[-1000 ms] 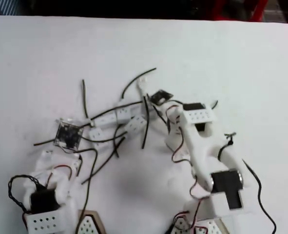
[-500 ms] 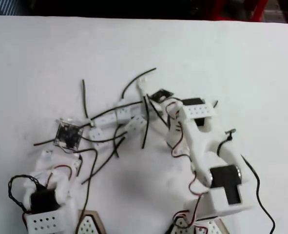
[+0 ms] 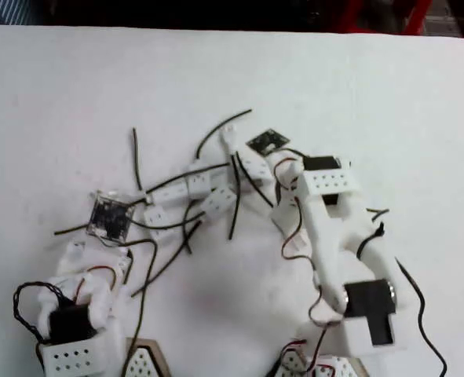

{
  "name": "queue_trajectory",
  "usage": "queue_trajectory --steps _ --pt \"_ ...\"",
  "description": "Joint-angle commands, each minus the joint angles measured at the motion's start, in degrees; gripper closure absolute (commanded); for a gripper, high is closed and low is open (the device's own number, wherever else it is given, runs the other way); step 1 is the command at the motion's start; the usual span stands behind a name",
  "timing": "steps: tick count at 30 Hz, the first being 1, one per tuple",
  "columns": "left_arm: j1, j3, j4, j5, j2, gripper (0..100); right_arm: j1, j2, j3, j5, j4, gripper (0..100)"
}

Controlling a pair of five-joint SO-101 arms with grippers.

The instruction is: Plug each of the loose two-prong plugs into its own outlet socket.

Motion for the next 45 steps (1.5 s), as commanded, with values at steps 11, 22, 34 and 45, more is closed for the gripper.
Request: queue_trajectory --steps 11,22,34,45 --pt "-0.48 -2.11 0.18 0.0 -0.13 80 -4.62 8.31 -2.81 -3.34 -0.04 86.5" --pt "-0.48 -2.11 0.26 0.0 -0.13 80 -4.79 8.22 -2.73 -3.16 0.84 96.2" --pt "-0.48 -2.11 0.18 0.0 -0.13 80 -4.88 -7.43 -3.69 -3.08 5.23 98.1" --pt "-0.48 -2.11 0.09 0.0 -0.13 80 -6.2 -27.91 6.77 -8.62 -4.79 98.1"
